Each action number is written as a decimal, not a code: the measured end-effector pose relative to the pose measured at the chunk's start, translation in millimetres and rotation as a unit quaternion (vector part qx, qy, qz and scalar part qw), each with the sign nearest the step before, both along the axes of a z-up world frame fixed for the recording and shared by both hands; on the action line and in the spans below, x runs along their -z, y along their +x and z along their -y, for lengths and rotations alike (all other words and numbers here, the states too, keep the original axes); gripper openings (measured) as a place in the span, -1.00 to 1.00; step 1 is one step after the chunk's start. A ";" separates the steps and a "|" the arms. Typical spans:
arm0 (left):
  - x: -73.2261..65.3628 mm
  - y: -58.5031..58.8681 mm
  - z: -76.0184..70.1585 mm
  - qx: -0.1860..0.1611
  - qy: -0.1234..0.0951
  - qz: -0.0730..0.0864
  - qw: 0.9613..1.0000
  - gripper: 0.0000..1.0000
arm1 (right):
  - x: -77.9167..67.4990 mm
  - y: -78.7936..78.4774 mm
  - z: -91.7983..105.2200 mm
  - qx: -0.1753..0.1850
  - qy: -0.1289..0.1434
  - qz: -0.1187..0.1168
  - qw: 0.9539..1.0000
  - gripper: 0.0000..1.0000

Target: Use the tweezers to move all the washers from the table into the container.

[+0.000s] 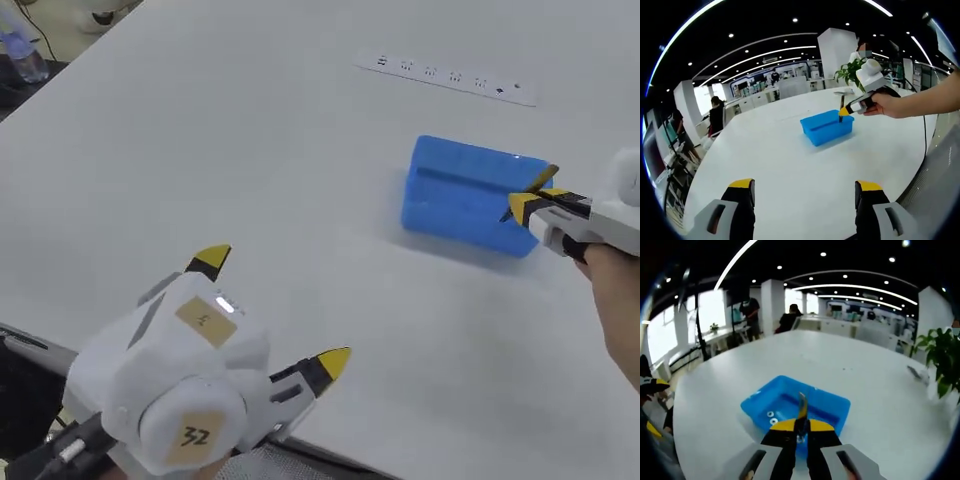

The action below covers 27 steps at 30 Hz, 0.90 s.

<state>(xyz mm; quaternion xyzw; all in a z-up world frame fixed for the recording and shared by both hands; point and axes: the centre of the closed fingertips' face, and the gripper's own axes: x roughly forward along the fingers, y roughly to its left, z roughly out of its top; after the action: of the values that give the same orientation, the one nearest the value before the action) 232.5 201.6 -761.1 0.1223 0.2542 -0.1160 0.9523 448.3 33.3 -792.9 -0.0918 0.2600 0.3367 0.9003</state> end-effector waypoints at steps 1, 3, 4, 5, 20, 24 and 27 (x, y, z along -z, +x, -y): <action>-1.1 0.4 0.4 0.000 -0.003 0.002 1.000 0.67 | 0.2 -0.1 1.1 0.001 0.000 0.000 1.000 -0.94; -2.0 0.8 1.1 0.002 -0.007 0.003 1.000 0.66 | 2.7 0.5 0.9 0.002 0.000 -0.002 1.000 -0.94; -1.9 0.8 1.2 0.002 -0.008 0.003 1.000 0.66 | 3.9 0.9 1.5 0.003 -0.001 -0.003 1.000 -0.94; -2.4 0.8 0.8 0.001 -0.009 0.004 1.000 0.66 | 4.3 1.1 2.0 0.003 -0.001 -0.003 1.000 -0.94; -34.7 14.7 7.7 0.010 -0.028 0.036 0.999 0.53 | 6.0 -0.5 2.0 0.006 0.008 -0.014 1.000 -0.90; -53.0 26.6 19.9 0.033 -0.053 0.048 0.997 0.35 | -20.7 -5.2 3.5 -0.001 0.022 0.015 1.000 -0.91; -72.3 37.3 39.9 0.077 -0.089 0.054 0.992 -0.03 | -44.1 -18.3 -0.1 -0.020 0.035 0.029 0.999 -0.91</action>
<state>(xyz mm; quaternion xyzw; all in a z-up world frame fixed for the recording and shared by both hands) 269.8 161.7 -688.9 0.0626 0.1806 -0.2040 0.9601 430.1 33.4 -748.8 -0.0749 0.2204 0.3605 0.9032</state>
